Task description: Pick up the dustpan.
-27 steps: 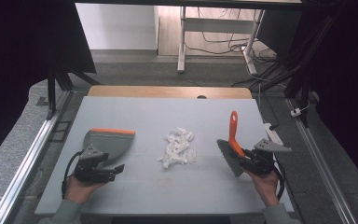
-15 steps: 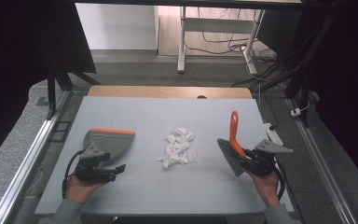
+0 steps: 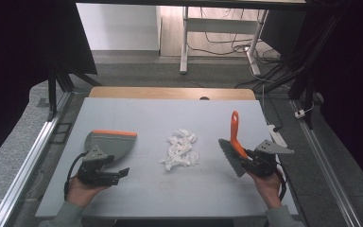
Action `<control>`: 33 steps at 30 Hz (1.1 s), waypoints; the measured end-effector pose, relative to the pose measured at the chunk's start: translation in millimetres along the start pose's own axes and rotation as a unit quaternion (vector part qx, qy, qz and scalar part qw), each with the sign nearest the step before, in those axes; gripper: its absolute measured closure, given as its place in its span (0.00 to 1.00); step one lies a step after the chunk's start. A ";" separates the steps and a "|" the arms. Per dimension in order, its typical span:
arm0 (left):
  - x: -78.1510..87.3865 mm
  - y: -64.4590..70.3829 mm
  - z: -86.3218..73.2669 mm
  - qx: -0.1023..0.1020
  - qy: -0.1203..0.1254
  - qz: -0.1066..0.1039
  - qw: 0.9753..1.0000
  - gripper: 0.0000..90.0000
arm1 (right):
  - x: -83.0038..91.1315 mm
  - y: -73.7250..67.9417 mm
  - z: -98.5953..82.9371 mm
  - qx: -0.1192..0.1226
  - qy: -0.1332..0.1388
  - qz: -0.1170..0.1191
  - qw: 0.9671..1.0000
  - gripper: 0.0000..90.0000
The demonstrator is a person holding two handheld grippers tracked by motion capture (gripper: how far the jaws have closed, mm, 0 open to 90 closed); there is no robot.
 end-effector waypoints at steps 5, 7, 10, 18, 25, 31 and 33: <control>3.0 4.7 2.0 -0.006 0.001 0.001 1.000 0.24 | 0.2 1.3 0.5 -0.004 0.002 -0.003 1.000 0.78; 4.4 5.1 4.9 -0.006 0.003 0.007 1.000 0.24 | 0.2 1.5 0.2 -0.002 0.001 -0.003 1.000 0.78; 7.7 7.3 11.5 0.003 0.010 0.012 1.000 0.24 | 0.7 2.8 -1.0 -0.004 0.001 -0.003 1.000 0.78; 13.0 5.4 30.5 0.017 -0.003 0.031 0.999 0.24 | 0.8 1.2 -3.2 -0.007 0.001 0.001 1.000 0.78; 23.0 1.3 44.2 0.032 -0.013 0.036 0.999 0.25 | 2.2 2.1 -2.5 -0.011 0.005 -0.001 1.000 0.78; 30.8 -4.5 43.6 0.033 -0.028 0.046 0.998 0.23 | 2.6 4.1 -3.6 -0.009 0.003 -0.003 1.000 0.78; 35.0 -4.9 44.4 0.030 -0.031 0.050 0.998 0.23 | 3.8 6.1 -3.9 -0.013 0.005 -0.008 1.000 0.78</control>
Point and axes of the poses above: each handheld gripper's, and its own axes: x roughly backward along the jaws, z roughly out of its top, y roughly to its right, the point moved 8 cm from there along -x, roughly forward along the jaws, and after that the axes turned 3 degrees about y, right-handed, at the moved point
